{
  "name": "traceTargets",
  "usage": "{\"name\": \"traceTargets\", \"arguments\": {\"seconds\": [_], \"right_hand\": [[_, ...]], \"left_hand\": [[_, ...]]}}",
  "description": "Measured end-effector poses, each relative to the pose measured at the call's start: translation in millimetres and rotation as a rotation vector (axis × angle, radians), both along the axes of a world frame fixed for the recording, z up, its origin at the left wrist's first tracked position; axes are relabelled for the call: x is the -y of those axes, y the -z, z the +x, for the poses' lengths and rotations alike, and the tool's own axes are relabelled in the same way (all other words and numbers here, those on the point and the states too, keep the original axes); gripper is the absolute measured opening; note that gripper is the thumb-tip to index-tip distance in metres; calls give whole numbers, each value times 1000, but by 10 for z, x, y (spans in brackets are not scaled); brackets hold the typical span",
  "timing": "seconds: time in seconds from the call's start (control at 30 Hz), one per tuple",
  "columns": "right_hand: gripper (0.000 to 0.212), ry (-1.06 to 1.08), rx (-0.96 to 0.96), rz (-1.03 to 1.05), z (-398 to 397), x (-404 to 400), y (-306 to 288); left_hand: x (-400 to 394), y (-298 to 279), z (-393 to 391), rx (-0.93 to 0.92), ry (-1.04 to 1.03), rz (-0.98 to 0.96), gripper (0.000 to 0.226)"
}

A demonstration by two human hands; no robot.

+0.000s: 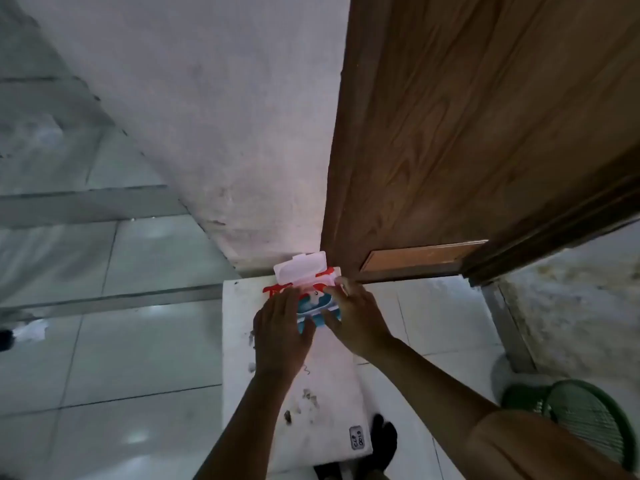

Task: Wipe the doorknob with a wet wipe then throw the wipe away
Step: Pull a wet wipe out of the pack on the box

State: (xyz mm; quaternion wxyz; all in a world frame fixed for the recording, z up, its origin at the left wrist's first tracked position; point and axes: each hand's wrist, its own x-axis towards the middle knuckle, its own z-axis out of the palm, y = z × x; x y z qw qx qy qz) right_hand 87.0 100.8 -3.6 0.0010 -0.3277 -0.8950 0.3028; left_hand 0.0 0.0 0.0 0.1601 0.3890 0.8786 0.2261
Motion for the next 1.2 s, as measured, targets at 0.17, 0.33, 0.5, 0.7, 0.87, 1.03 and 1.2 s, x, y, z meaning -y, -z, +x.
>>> {"name": "traceTargets", "arguments": {"seconds": [0.17,0.33,0.5,0.7,0.87,1.03,1.2], "right_hand": [[43,-37,9,-41,-82,-73,103],[42,-17,-5,-55,-82,-80,142],[44,-26,12,-64,-54,-34,142],[46,-30,21,-44,-65,-6,164],[52,-37,7,-43,-45,13,170],[54,-67,13,-56,-29,-17,172],[55,-72,58,-163,-44,-71,78]], "left_hand": [[-166,73,-148,62,65,-70,52],[-208,64,-185,47,17,0,36],[-128,80,-208,56,-18,-7,28],[-177,158,-275,-52,62,-177,35],[-251,201,-284,-126,84,-275,39],[-256,206,-267,-89,9,-261,34],[-328,113,-261,-15,-57,-268,29]]}}
